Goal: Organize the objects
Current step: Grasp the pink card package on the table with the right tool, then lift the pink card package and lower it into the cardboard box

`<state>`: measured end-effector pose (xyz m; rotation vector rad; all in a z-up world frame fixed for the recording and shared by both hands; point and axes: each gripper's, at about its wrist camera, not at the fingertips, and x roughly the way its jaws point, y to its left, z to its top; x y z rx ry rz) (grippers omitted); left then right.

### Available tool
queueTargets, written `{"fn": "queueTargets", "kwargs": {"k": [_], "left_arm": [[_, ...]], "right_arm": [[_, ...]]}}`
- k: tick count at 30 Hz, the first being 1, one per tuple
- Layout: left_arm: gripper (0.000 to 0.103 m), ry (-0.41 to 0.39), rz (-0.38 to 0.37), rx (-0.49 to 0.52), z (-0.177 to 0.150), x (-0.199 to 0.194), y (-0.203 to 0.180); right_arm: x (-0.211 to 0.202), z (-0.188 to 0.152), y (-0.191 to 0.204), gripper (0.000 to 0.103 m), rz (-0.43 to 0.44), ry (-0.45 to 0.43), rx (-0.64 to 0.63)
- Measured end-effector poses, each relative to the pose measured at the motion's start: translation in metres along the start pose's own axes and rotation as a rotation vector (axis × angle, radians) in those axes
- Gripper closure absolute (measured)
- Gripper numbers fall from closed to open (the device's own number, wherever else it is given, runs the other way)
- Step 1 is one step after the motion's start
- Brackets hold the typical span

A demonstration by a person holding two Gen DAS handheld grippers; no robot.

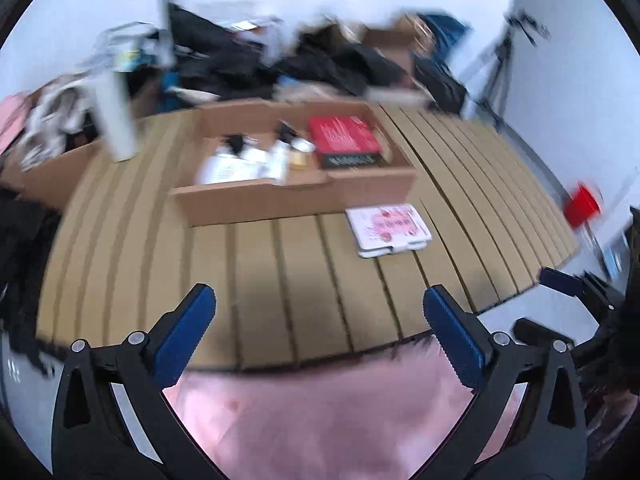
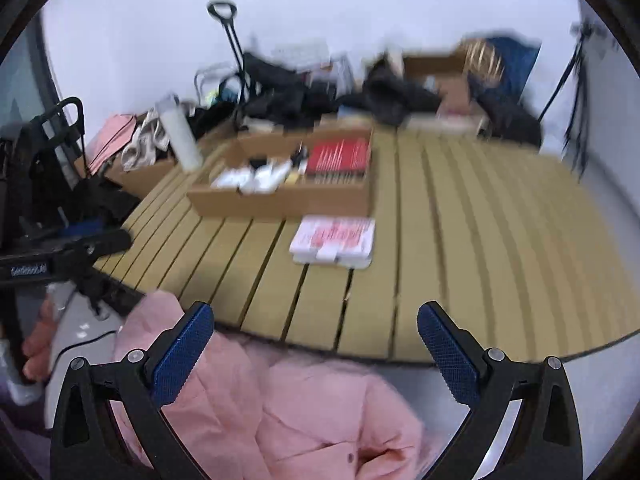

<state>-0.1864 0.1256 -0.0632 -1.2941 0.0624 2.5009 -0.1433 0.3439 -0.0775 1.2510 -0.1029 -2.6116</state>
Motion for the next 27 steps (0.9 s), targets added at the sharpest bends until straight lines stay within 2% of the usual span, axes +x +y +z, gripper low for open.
{"fn": "queueTargets", "kwargs": {"k": [3,5,7,9,11,12,13,15,17,21,23,25,26,27], "left_arm": [[0.002,0.099,-0.05,-0.003,0.029,0.053,-0.007],[0.002,0.075,-0.098,0.019,0.04,0.077,-0.015],[0.003,0.048,-0.072,0.046,0.042,0.097,-0.026],[0.014,0.063,-0.082,0.043,0.041,0.126,-0.032],[0.045,0.137,-0.138,-0.016,0.037,0.159,-0.031],[0.05,0.163,-0.142,-0.034,0.035,0.171,-0.03],[0.05,0.166,-0.144,-0.043,0.034,0.176,-0.029],[0.051,0.119,-0.171,-0.078,0.035,0.179,-0.023],[0.053,0.107,-0.185,-0.084,0.036,0.182,-0.021],[0.054,0.092,-0.201,-0.087,0.033,0.18,-0.02],[0.067,0.098,-0.236,-0.077,0.031,0.178,-0.022],[0.068,0.096,-0.241,-0.068,0.028,0.174,-0.02],[0.074,0.086,-0.231,-0.057,0.025,0.17,-0.022],[0.078,0.071,-0.209,-0.053,0.023,0.162,-0.022]], "right_arm": [[0.018,0.003,-0.007,0.022,-0.021,0.031,-0.029],[0.034,0.013,-0.019,0.026,-0.015,0.029,-0.012],[0.051,0.025,-0.032,0.026,-0.015,0.035,0.014],[0.073,0.037,-0.044,0.026,0.013,0.028,0.044],[0.102,0.048,-0.057,0.027,0.03,0.053,0.087],[0.116,0.051,-0.062,0.033,0.028,0.066,0.099],[0.13,0.055,-0.065,0.039,0.015,0.081,0.102],[0.15,0.058,-0.067,0.046,0.005,0.094,0.099],[0.164,0.059,-0.069,0.059,0.008,0.104,0.115],[0.171,0.056,-0.07,0.064,0.057,0.073,0.139],[0.172,0.056,-0.075,0.064,0.093,0.079,0.165],[0.172,0.054,-0.076,0.069,0.121,0.094,0.182],[0.17,0.054,-0.074,0.069,0.115,0.112,0.183],[0.168,0.055,-0.072,0.075,0.098,0.129,0.186]]}}
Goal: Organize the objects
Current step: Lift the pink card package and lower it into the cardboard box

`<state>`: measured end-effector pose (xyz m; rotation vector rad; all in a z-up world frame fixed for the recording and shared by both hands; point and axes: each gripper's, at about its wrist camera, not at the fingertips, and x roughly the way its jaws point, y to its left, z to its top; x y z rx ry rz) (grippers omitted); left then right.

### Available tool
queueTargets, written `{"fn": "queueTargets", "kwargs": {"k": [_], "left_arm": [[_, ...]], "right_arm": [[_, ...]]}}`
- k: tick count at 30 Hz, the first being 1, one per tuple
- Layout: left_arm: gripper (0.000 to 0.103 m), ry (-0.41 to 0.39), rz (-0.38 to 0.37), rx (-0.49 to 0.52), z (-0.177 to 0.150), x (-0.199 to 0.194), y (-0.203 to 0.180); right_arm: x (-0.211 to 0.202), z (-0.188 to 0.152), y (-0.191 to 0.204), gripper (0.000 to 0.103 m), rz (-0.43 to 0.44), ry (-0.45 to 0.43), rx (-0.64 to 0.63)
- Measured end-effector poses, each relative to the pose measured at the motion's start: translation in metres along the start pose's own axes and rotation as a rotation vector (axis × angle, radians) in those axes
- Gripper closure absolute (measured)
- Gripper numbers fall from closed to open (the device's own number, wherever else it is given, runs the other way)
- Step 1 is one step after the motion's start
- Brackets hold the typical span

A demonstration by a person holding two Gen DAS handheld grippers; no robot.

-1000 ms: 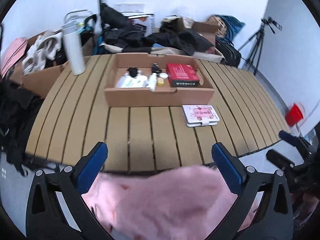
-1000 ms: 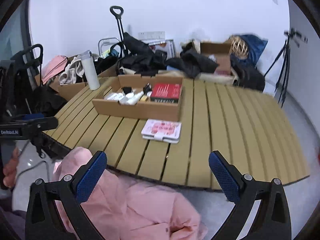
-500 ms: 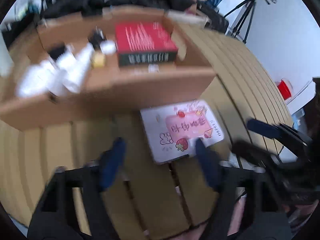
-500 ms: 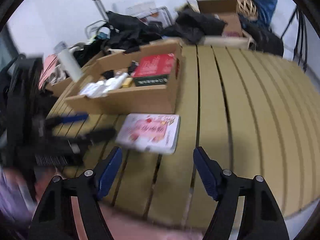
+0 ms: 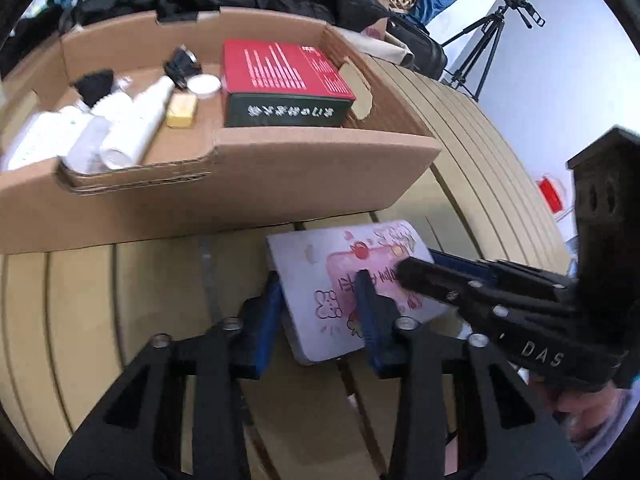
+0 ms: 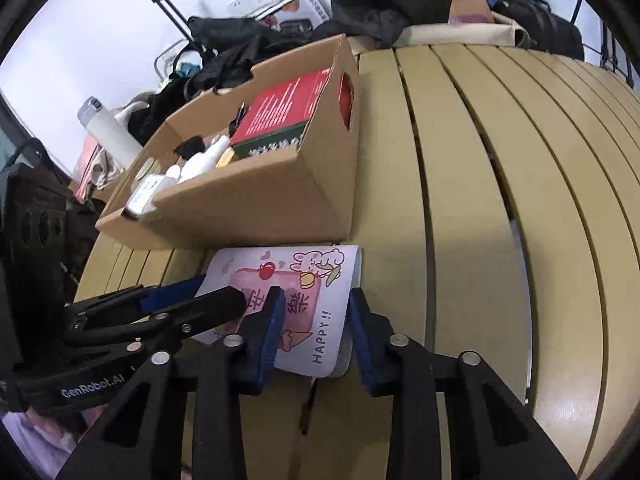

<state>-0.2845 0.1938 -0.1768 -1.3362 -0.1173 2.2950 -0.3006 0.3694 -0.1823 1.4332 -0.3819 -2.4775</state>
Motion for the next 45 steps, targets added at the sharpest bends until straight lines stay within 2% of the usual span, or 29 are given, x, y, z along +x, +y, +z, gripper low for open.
{"fn": "queueTargets", "kwargs": {"k": [1,2,3,6,10,14,16,19,22,25,26,29,33,36,39,41,44,45], "left_arm": [[0.088,-0.02,-0.001,-0.006,0.001,-0.008,0.003],[0.092,-0.047,-0.02,-0.018,-0.001,-0.021,0.003],[0.093,-0.067,-0.037,-0.015,-0.003,-0.034,0.002],[0.096,-0.106,-0.07,0.028,-0.011,-0.065,-0.008],[0.096,-0.131,-0.054,0.017,-0.024,-0.102,-0.019],[0.097,-0.192,-0.106,0.001,-0.018,-0.148,-0.02],[0.097,-0.238,-0.114,0.04,-0.006,-0.169,-0.022],[0.097,-0.249,-0.138,0.034,0.027,-0.186,-0.015],[0.097,-0.25,-0.163,0.02,0.062,-0.2,-0.01],[0.097,-0.235,-0.15,0.02,0.105,-0.206,-0.007],[0.097,-0.219,-0.141,0.014,0.118,-0.202,-0.004],[0.097,-0.101,-0.143,-0.061,0.148,-0.166,0.019],[0.097,0.03,-0.121,-0.142,0.156,-0.094,0.057],[0.097,0.1,-0.122,-0.203,0.146,-0.048,0.083],[0.097,0.185,-0.093,-0.265,0.133,-0.001,0.105],[0.097,0.22,-0.051,-0.246,0.129,0.016,0.105],[0.095,0.28,0.056,-0.196,0.123,0.038,0.099],[0.095,0.253,0.067,-0.193,0.125,0.038,0.097]], "right_arm": [[-0.004,-0.001,0.004,0.082,-0.024,0.005,-0.005],[-0.009,-0.003,0.006,0.083,-0.039,0.001,-0.004],[-0.015,-0.006,0.008,0.091,-0.043,-0.002,0.009],[-0.042,-0.018,0.016,0.099,-0.012,-0.04,0.027],[-0.078,-0.03,0.041,0.101,-0.024,-0.094,0.009],[-0.124,-0.032,0.068,0.102,0.006,-0.176,-0.033],[-0.144,-0.025,0.085,0.102,-0.003,-0.204,-0.088],[-0.164,-0.004,0.101,0.102,-0.001,-0.236,-0.136],[-0.181,0.029,0.113,0.102,0.009,-0.267,-0.163],[-0.186,0.07,0.121,0.102,0.005,-0.268,-0.179],[-0.183,0.086,0.121,0.102,0.008,-0.255,-0.178],[-0.162,0.121,0.115,0.102,0.027,-0.183,-0.161],[-0.094,0.147,0.097,0.102,0.017,-0.029,-0.114],[-0.037,0.147,0.083,0.102,-0.021,0.08,-0.084],[0.011,0.139,0.067,0.102,-0.034,0.173,-0.039],[0.04,0.133,0.062,0.102,-0.065,0.23,-0.031],[0.071,0.124,0.059,0.102,-0.12,0.299,-0.039],[0.076,0.123,0.058,0.101,-0.136,0.308,-0.04]]}}
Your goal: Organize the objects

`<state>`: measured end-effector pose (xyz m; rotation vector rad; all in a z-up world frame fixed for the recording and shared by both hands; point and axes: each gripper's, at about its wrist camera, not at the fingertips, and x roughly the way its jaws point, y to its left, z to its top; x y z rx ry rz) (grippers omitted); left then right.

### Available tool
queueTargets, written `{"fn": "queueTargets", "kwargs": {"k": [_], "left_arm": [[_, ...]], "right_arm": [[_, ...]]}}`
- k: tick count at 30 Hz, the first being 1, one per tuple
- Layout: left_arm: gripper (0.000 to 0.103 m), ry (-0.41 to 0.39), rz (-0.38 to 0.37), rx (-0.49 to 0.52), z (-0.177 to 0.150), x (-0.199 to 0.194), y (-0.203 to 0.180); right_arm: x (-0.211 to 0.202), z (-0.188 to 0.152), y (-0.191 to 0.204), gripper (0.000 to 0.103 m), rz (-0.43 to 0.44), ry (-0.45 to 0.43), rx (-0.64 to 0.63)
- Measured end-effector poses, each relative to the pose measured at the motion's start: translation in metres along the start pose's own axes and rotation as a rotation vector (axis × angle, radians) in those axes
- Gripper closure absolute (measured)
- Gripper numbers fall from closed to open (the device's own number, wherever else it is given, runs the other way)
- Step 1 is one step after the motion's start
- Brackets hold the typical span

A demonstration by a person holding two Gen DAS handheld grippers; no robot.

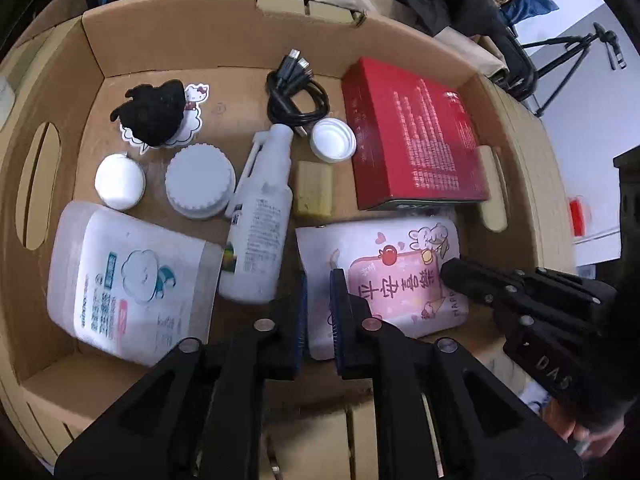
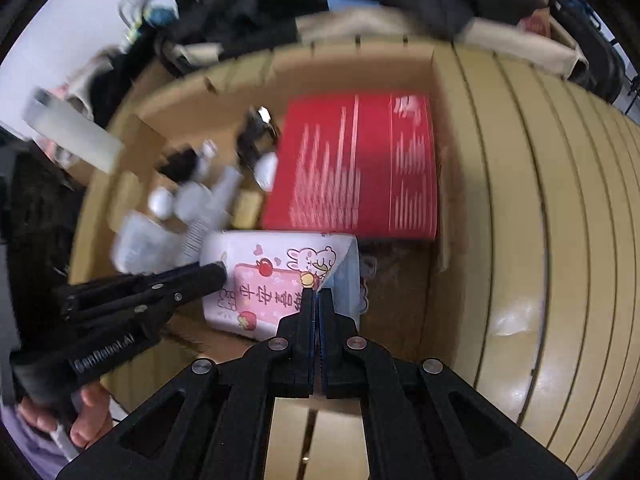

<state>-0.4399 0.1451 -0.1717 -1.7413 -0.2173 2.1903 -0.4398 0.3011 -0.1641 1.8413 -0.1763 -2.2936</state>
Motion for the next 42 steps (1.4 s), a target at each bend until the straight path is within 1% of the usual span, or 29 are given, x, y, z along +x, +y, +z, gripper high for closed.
{"fn": "queueTargets", "kwargs": {"k": [1,3,5,7,9,10,11,12,13,14,15,16,17,18,20,21,22,26,29,31,33,35,36,39,40,41,42], "left_arm": [[0.095,-0.002,0.002,0.002,0.001,-0.001,-0.002],[0.093,0.005,0.036,0.022,0.002,-0.001,-0.008],[0.093,-0.009,0.067,0.055,-0.001,-0.008,-0.013],[0.092,-0.034,0.077,0.094,-0.006,-0.027,-0.018],[0.077,-0.093,0.098,0.108,-0.009,-0.061,-0.022],[0.052,-0.128,0.116,0.107,-0.011,-0.078,-0.022],[0.022,-0.17,0.145,0.105,-0.013,-0.095,-0.021],[0.013,-0.217,0.186,0.097,-0.016,-0.114,-0.019],[0.007,-0.251,0.214,0.089,-0.018,-0.128,-0.02],[0.007,-0.268,0.228,0.083,-0.019,-0.14,-0.02],[0.007,-0.273,0.231,0.073,-0.025,-0.156,-0.017],[0.006,-0.274,0.225,0.068,-0.03,-0.166,-0.017],[0.002,-0.281,0.218,0.062,-0.035,-0.176,-0.014],[0.0,-0.302,0.227,0.061,-0.044,-0.189,-0.013],[0.0,-0.34,0.259,0.084,-0.058,-0.203,-0.018],[0.0,-0.35,0.269,0.09,-0.057,-0.207,-0.019],[0.0,-0.355,0.274,0.092,-0.064,-0.212,-0.02],[0.0,-0.366,0.27,0.101,-0.081,-0.23,-0.022],[0.0,-0.399,0.285,0.101,-0.101,-0.246,-0.023],[0.0,-0.446,0.288,0.092,-0.123,-0.258,-0.024],[0.0,-0.488,0.3,0.083,-0.149,-0.269,-0.026],[0.0,-0.529,0.315,0.071,-0.178,-0.281,-0.027],[0.0,-0.55,0.321,0.067,-0.196,-0.287,-0.028],[0.0,-0.58,0.324,0.091,-0.247,-0.301,-0.028],[0.0,-0.593,0.314,0.104,-0.268,-0.306,-0.027],[0.0,-0.599,0.321,0.105,-0.286,-0.311,-0.026],[0.0,-0.624,0.322,0.104,-0.311,-0.317,-0.026]], "right_arm": [[0.004,0.0,-0.001,0.099,-0.023,-0.003,0.008],[0.008,0.001,-0.004,0.099,-0.032,-0.004,0.03],[0.003,0.0,-0.003,0.098,-0.03,-0.008,0.019],[-0.011,-0.002,0.0,0.097,-0.036,-0.021,-0.003],[-0.039,-0.007,0.005,0.097,-0.044,-0.068,-0.038],[-0.052,-0.008,0.009,0.096,-0.061,-0.088,-0.047],[-0.07,-0.011,0.013,0.095,-0.088,-0.12,-0.065],[-0.082,-0.012,0.017,0.088,-0.105,-0.144,-0.082],[-0.098,-0.016,0.022,0.068,-0.12,-0.17,-0.103],[-0.11,-0.019,0.028,0.054,-0.125,-0.186,-0.119],[-0.125,-0.025,0.032,0.018,-0.125,-0.202,-0.133],[-0.132,-0.027,0.036,0.01,-0.123,-0.21,-0.139],[-0.148,-0.034,0.04,0.01,-0.13,-0.234,-0.148],[-0.157,-0.039,0.042,0.01,-0.136,-0.247,-0.15],[-0.168,-0.046,0.048,0.01,-0.14,-0.264,-0.146],[-0.174,-0.05,0.05,0.01,-0.141,-0.27,-0.145],[-0.178,-0.052,0.054,0.01,-0.143,-0.275,-0.144],[-0.189,-0.07,0.066,0.01,-0.146,-0.297,-0.143],[-0.202,-0.087,0.072,0.01,-0.151,-0.325,-0.143],[-0.212,-0.102,0.074,0.01,-0.147,-0.367,-0.141],[-0.225,-0.124,0.075,0.01,-0.148,-0.423,-0.143],[-0.237,-0.153,0.078,0.01,-0.161,-0.482,-0.154],[-0.243,-0.174,0.082,0.01,-0.163,-0.513,-0.166],[-0.258,-0.225,0.089,0.01,-0.16,-0.566,-0.197],[-0.263,-0.246,0.091,0.01,-0.161,-0.586,-0.204],[-0.268,-0.267,0.094,0.01,-0.153,-0.597,-0.219],[-0.272,-0.284,0.096,0.01,-0.145,-0.608,-0.227]]}}
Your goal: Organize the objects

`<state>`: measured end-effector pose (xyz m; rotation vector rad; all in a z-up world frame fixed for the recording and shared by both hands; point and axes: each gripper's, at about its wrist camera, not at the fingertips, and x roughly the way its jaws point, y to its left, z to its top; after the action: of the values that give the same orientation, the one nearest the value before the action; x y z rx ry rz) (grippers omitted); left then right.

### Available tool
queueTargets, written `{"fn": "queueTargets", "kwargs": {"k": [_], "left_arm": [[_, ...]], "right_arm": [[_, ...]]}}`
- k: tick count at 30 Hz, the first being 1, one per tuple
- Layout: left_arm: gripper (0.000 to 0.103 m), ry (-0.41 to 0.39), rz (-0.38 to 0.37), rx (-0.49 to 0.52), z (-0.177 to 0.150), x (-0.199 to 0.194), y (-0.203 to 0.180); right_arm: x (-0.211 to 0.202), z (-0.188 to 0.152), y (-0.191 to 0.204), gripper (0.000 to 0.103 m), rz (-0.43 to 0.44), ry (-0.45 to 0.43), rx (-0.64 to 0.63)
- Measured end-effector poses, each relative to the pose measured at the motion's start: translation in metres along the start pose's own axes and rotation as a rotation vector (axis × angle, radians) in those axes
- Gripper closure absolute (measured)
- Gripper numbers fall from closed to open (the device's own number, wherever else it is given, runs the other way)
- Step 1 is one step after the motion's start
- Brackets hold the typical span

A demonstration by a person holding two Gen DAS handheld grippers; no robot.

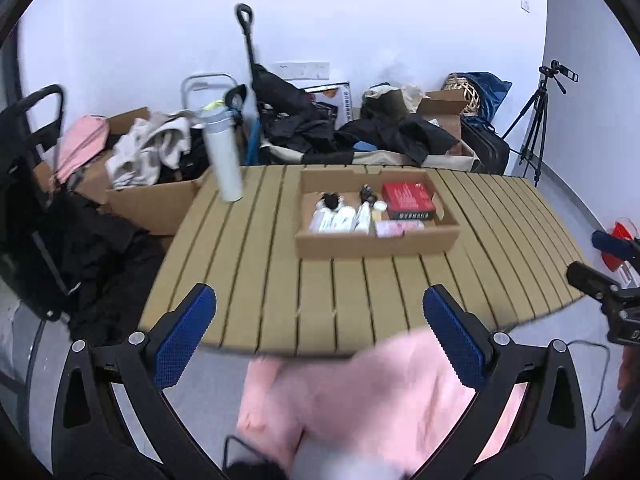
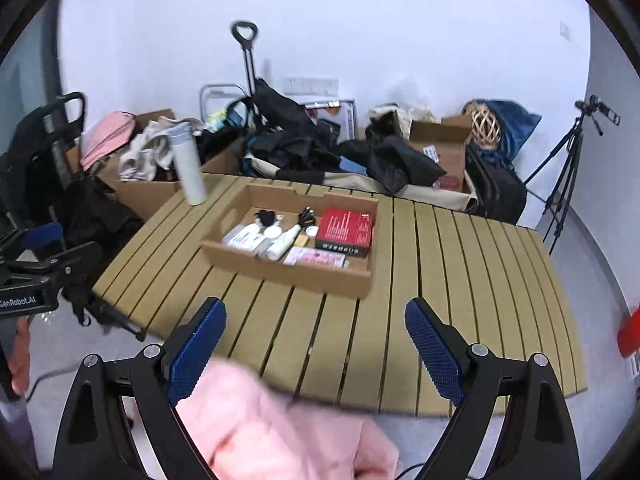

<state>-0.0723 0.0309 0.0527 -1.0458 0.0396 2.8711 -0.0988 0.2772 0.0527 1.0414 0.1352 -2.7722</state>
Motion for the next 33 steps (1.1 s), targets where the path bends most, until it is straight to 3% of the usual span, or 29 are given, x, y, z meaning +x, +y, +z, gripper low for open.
{"fn": "queueTargets", "kwargs": {"k": [3,7,10,12,14,18,24,33], "left_arm": [[0.0,-0.079,0.006,-0.004,-0.046,-0.042,0.005],[0.0,-0.076,0.067,-0.079,-0.1,-0.069,0.011],[0.0,-0.083,0.079,0.0,-0.112,-0.077,0.001],[0.0,-0.102,0.115,0.006,-0.109,-0.081,-0.002],[0.0,-0.112,0.073,-0.01,-0.106,-0.083,0.0],[0.0,-0.097,0.071,-0.01,-0.107,-0.081,0.001],[0.0,-0.093,0.048,0.007,-0.114,-0.083,-0.005],[0.0,-0.097,0.053,0.025,-0.116,-0.086,-0.01]], "right_arm": [[-0.041,-0.04,0.018,0.01,0.005,-0.043,-0.03],[-0.08,-0.102,0.033,0.01,-0.086,-0.171,0.083],[-0.081,-0.137,0.057,0.01,-0.026,-0.145,0.078],[-0.075,-0.138,0.074,0.01,-0.06,-0.113,0.011],[-0.079,-0.136,0.081,0.01,-0.043,-0.134,0.0],[-0.086,-0.137,0.089,0.01,-0.049,-0.155,-0.031],[-0.095,-0.138,0.082,0.01,-0.047,-0.185,0.002],[-0.089,-0.138,0.078,0.01,-0.031,-0.15,0.01]]}}
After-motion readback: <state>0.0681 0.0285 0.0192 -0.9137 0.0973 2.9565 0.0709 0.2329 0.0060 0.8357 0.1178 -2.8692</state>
